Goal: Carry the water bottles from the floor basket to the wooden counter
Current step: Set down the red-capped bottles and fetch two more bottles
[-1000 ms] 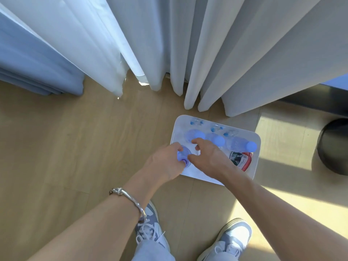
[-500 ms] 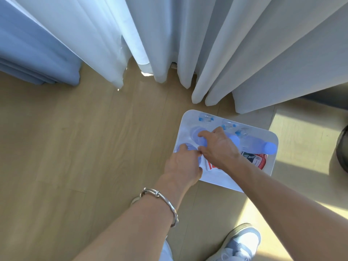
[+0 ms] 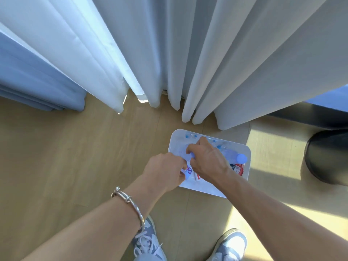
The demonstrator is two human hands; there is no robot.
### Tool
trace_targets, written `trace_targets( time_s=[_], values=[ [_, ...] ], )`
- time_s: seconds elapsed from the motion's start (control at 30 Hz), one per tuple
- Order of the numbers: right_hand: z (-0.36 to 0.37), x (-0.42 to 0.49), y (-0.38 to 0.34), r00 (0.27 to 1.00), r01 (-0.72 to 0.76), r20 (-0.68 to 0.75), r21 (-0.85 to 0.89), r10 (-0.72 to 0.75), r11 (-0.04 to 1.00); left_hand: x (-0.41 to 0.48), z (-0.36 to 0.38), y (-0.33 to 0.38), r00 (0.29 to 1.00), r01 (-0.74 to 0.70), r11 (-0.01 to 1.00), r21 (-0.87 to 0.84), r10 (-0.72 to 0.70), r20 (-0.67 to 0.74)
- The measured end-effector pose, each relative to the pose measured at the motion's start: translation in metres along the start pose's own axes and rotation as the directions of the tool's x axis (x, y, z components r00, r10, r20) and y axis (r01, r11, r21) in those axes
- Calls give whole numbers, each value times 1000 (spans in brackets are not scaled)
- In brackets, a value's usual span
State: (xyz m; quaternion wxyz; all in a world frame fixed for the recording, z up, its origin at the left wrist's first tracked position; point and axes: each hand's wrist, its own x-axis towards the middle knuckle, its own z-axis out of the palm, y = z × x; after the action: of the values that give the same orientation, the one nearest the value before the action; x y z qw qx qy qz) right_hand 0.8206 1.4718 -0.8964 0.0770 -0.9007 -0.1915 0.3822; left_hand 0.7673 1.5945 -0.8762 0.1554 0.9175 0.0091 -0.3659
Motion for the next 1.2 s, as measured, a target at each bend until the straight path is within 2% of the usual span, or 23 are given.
trace_targets(
  time_s=[0.13, 0.37, 0.53, 0.7, 0.8, 0.97, 1.1, 1.2],
  values=[
    [-60, -35, -9, 999, 38, -21, -7, -39, 999, -30, -60, 17, 1000, -2, 1000, 11, 1, 9],
    [-197, -120, -40, 989, 82, -119, -40, -86, 996, -116, -207, 57, 995, -30, 999, 25, 32, -91],
    [-304, -213, -71, 974, 103, -196, -53, -112, 993, -210, -321, 89, 976, -60, 997, -53, 47, -211],
    [-419, -315, -112, 951, 153, -272, -5, -149, 988, -313, -431, 131, 952, -133, 991, 15, 132, -277],
    [-487, -375, -135, 935, 192, -297, -40, -195, 981, -372, -485, 157, 929, -159, 986, 49, 167, -329],
    [-573, -460, -167, 878, 230, -405, -114, -257, 966, -451, -558, 184, 831, -252, 967, 46, 241, -501],
    [-626, -513, -190, 801, 246, -516, -176, -303, 953, -500, -608, 201, 712, -321, 944, 79, 296, -637],
    [-656, -548, -205, 755, 237, -575, -207, -314, 949, -534, -636, 213, 638, -316, 940, 131, 313, -704]
  ],
)
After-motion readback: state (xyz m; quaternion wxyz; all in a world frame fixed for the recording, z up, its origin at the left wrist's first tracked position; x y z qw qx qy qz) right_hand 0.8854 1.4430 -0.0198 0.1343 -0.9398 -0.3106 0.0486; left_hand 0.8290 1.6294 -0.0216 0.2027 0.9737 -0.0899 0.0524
